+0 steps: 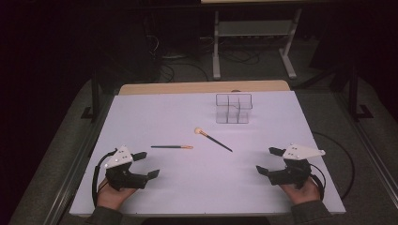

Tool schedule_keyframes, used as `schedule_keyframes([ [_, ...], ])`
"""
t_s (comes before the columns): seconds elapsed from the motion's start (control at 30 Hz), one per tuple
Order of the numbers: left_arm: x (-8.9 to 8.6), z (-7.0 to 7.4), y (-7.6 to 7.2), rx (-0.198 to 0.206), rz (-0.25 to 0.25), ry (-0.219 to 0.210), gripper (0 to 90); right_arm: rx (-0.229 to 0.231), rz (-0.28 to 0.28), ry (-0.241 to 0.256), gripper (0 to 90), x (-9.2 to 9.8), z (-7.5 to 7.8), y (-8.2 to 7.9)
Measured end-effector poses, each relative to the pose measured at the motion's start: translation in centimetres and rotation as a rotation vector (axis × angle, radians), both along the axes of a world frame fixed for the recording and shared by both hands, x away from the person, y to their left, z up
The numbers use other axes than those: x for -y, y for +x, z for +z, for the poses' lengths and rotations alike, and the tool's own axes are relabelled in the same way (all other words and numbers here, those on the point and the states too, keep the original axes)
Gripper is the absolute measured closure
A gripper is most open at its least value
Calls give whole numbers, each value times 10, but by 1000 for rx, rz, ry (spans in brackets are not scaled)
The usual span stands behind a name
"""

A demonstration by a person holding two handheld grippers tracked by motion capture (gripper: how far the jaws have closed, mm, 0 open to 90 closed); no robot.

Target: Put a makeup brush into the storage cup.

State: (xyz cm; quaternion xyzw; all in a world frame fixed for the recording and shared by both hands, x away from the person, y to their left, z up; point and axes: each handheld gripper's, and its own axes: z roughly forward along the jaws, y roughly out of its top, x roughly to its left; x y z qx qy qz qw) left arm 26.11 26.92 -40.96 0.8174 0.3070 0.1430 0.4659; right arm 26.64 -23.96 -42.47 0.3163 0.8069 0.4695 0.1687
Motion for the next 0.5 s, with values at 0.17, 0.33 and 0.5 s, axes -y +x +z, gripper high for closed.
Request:
schedule_keyframes([
  [0.17,1,0,1,-3,-3,4,171,-7,-1,0,160,0,0,1],
  [0.33,2,-1,2,-12,-6,7,171,-7,-1,4,160,1,-1,2],
  [0.5,2,-1,3,-16,-7,6,171,-7,-5,5,159,2,-1,3],
])
